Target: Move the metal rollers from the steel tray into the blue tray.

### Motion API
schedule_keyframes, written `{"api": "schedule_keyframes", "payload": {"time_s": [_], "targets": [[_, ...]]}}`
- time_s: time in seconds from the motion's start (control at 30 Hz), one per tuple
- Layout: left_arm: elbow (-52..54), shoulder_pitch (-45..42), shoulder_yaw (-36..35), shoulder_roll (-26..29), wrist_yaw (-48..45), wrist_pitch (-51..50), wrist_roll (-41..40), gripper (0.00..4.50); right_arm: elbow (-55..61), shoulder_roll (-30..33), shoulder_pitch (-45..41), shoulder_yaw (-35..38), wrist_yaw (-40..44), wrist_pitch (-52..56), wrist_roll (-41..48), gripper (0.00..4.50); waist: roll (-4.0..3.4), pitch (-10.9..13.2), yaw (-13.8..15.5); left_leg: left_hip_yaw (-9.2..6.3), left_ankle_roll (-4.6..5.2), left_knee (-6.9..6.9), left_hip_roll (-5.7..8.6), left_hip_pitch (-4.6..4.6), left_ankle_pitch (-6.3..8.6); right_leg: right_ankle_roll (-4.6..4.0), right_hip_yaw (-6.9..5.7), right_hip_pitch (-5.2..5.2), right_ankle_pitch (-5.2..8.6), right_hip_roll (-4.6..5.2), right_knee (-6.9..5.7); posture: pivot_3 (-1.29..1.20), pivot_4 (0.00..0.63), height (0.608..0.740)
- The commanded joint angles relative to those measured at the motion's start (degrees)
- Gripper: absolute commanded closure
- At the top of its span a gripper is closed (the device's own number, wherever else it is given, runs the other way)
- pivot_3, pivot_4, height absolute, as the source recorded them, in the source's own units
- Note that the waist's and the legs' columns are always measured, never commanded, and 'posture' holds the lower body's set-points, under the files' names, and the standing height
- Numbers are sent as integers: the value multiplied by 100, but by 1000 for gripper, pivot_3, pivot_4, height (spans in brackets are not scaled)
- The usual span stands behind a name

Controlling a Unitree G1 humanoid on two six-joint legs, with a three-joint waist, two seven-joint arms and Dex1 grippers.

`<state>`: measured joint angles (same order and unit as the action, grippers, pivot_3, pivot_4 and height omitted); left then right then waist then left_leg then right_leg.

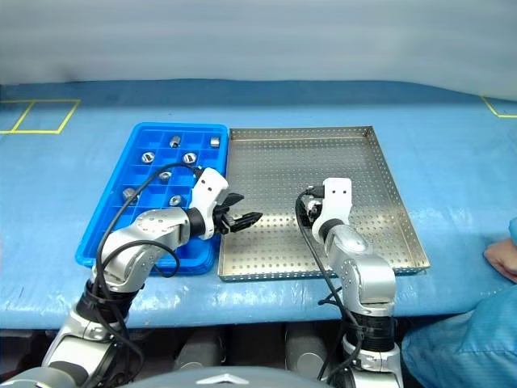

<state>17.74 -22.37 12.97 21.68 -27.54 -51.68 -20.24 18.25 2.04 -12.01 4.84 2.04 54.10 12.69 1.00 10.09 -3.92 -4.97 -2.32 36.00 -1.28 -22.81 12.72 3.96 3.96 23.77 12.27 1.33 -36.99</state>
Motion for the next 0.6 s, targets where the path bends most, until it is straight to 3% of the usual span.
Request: {"api": "schedule_keyframes", "payload": {"time_s": [0.03,0.23,0.6], "targets": [[132,-26,-40,9,3,77,57,801,-119,20,15,13,-110,-215,-120,855,0,0,1,0,0,0,0,0,0,0,0,0,0,0,0,-25,150,740],[153,12,-180,87,29,74,60,801,130,57,-53,-86,-90,-283,-134,2739,0,0,0,0,0,0,0,1,0,1,0,1,0,-1,-1,-24,150,740],[697,456,-1597,860,261,-97,-35,801,1033,49,-747,-1163,934,-49,585,2739,-3,2,-16,-2,0,-4,-7,1,0,-1,-2,4,1,-7,-3,6,150,740]]}}
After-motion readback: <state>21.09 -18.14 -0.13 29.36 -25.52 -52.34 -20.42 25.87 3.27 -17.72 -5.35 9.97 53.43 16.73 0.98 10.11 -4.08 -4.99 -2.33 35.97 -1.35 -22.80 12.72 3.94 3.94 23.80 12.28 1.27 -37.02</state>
